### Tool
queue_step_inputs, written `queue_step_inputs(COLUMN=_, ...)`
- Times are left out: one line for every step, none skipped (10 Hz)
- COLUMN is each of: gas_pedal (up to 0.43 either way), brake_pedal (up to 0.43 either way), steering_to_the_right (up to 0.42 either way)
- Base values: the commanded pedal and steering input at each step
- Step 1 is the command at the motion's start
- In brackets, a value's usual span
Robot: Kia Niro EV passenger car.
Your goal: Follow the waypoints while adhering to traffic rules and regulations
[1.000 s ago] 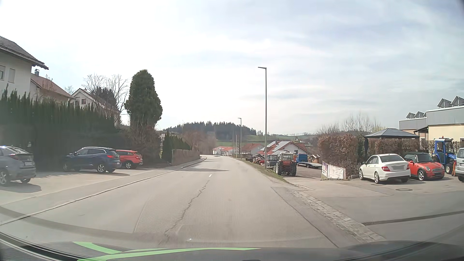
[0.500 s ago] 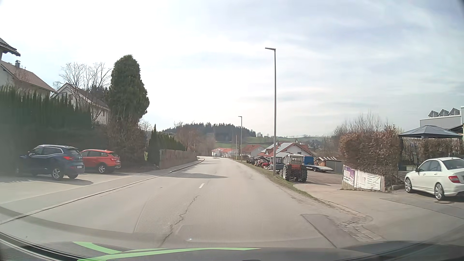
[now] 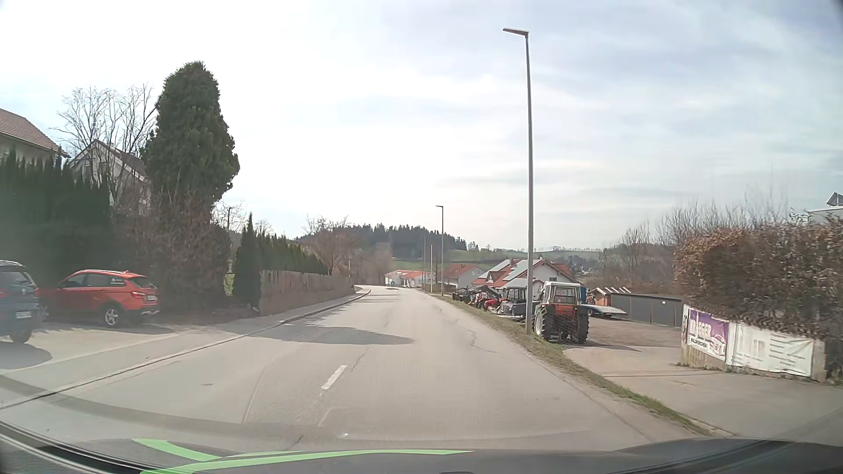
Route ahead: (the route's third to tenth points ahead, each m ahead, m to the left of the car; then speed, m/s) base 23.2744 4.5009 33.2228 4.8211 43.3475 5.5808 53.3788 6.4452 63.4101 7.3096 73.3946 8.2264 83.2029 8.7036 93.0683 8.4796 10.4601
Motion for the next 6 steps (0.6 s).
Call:
queue_step_inputs(gas_pedal=0.008, brake_pedal=0.0, steering_to_the_right=-0.001)
queue_step_inputs(gas_pedal=0.008, brake_pedal=0.0, steering_to_the_right=-0.001)
queue_step_inputs(gas_pedal=0.0, brake_pedal=0.0, steering_to_the_right=0.0)
queue_step_inputs(gas_pedal=0.0, brake_pedal=0.0, steering_to_the_right=0.0)
queue_step_inputs(gas_pedal=0.0, brake_pedal=0.0, steering_to_the_right=0.0)
queue_step_inputs(gas_pedal=0.0, brake_pedal=0.0, steering_to_the_right=0.0)
